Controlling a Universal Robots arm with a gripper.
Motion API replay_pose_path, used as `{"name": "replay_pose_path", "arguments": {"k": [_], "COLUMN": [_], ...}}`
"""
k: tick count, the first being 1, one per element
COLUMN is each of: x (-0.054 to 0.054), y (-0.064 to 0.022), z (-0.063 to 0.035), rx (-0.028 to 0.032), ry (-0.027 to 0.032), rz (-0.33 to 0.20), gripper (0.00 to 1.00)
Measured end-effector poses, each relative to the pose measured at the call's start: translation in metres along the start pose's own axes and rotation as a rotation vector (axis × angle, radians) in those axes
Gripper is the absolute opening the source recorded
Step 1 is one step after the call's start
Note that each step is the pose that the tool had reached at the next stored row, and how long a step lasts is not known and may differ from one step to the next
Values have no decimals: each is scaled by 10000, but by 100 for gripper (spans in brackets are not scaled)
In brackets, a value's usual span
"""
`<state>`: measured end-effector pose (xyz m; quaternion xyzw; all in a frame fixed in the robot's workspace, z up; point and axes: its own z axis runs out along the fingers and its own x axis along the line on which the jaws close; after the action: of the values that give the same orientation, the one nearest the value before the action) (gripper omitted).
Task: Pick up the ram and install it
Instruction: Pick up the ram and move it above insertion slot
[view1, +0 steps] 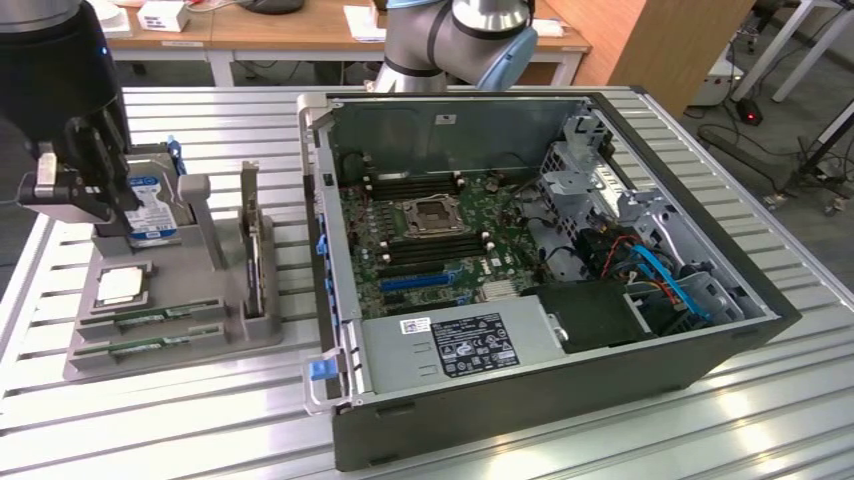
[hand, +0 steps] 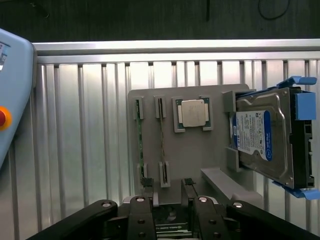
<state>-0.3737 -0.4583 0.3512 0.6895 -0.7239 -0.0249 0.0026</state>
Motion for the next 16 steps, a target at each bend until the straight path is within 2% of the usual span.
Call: {"name": "replay_pose_path", "arguments": {"k": [16], "x": [15], "y": [-9], "z": [220], "rx": [-48], "ry": [1], "rz": [1], "gripper": [35]}}
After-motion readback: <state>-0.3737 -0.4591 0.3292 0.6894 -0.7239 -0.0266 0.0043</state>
